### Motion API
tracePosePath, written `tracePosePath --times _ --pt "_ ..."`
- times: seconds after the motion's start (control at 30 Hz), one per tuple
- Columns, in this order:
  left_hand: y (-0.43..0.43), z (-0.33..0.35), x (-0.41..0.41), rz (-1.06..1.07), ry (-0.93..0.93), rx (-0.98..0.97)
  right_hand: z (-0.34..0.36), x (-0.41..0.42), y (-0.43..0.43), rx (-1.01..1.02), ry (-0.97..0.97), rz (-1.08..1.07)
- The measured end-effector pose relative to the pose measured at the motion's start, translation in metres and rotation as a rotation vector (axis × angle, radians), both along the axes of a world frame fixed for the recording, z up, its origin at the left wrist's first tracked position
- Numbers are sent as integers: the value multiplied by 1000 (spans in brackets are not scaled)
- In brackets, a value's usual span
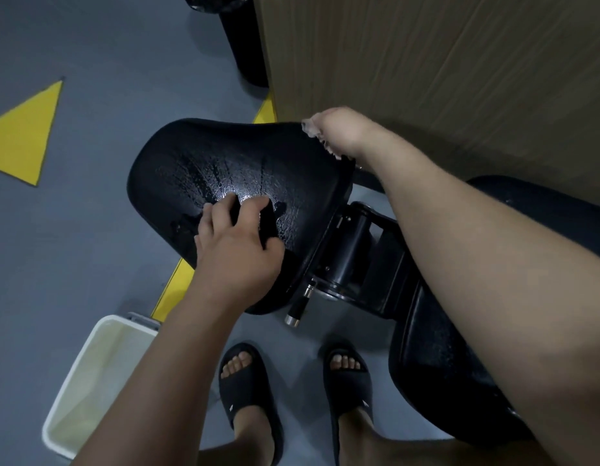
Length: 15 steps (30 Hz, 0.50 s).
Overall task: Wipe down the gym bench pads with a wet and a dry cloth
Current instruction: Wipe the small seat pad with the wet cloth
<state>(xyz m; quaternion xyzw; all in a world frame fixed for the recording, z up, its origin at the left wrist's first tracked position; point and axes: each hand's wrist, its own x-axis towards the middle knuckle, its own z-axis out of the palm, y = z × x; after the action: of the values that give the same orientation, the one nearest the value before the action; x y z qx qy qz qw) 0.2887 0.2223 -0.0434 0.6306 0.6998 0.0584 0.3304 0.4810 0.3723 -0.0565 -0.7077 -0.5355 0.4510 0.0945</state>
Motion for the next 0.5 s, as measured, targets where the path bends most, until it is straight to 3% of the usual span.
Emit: tracePosePath --times 0.1,0.17,0.3,0.5 --pt "-1 0 1 -3 -2 3 2 8 -10 29 125 -43" --pt "-2 1 2 -3 7 -7 -7 17 -23 52 221 -190" --pt "-4 2 2 0 8 -4 -29 18 -42 72 233 -466" --pt "-3 3 2 1 -1 -22 -49 -2 -66 114 290 -519"
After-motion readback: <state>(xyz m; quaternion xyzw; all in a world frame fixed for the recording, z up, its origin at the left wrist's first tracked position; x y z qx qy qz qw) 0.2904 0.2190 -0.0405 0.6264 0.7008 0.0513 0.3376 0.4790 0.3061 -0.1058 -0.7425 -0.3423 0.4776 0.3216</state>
